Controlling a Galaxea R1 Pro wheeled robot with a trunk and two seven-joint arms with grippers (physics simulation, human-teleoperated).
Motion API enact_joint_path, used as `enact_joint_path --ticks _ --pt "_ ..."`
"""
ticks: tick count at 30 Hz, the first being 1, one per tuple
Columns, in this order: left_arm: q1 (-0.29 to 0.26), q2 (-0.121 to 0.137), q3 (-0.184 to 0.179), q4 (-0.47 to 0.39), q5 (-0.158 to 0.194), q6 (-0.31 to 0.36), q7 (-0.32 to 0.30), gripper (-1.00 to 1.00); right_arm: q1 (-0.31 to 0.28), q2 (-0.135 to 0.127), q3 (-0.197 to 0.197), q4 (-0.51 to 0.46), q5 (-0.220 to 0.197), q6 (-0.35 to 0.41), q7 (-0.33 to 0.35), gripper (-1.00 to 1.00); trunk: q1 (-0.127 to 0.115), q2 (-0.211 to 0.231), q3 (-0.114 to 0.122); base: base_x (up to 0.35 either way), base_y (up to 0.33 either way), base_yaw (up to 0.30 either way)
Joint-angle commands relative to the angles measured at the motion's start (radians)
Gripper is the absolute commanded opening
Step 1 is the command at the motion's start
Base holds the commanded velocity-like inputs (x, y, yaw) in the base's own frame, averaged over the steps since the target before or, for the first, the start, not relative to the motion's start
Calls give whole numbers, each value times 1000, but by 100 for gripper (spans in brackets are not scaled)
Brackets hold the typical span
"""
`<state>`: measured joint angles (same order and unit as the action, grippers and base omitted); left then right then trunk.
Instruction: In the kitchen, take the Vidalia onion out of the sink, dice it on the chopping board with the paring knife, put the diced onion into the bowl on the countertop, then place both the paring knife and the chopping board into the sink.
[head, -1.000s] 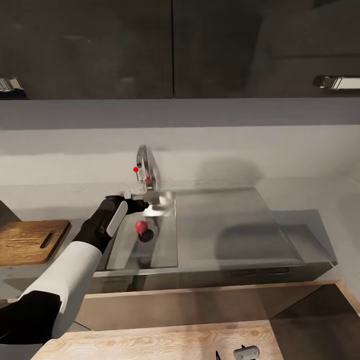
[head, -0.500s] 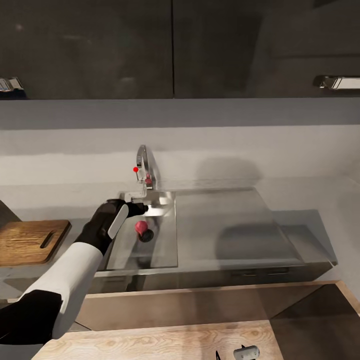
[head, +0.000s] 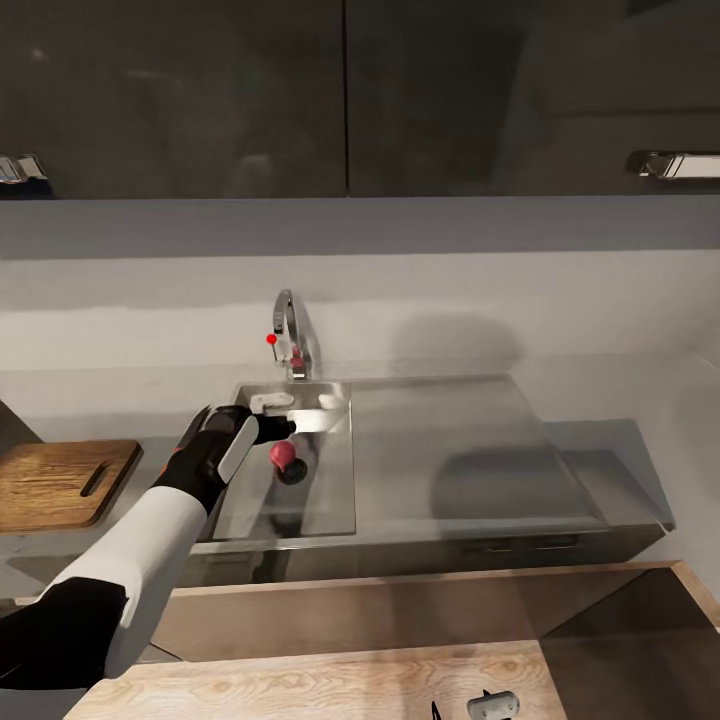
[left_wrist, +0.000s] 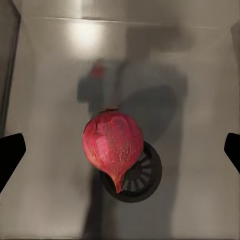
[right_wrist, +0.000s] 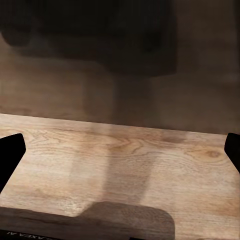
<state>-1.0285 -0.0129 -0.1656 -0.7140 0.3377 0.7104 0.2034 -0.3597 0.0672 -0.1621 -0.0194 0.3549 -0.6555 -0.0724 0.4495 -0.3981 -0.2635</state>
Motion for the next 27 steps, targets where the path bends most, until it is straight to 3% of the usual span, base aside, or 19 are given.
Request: enact_joint_path --ticks 1,27 --pt "-1 1 -3 3 11 3 9 100 -1 0 -5 1 11 -3 -7 100 1 -2 -2 0 0 0" --pt "-1 1 -5 35 10 3 8 100 -1 0 -5 1 10 -2 -7 100 1 -2 -36 28 0 0"
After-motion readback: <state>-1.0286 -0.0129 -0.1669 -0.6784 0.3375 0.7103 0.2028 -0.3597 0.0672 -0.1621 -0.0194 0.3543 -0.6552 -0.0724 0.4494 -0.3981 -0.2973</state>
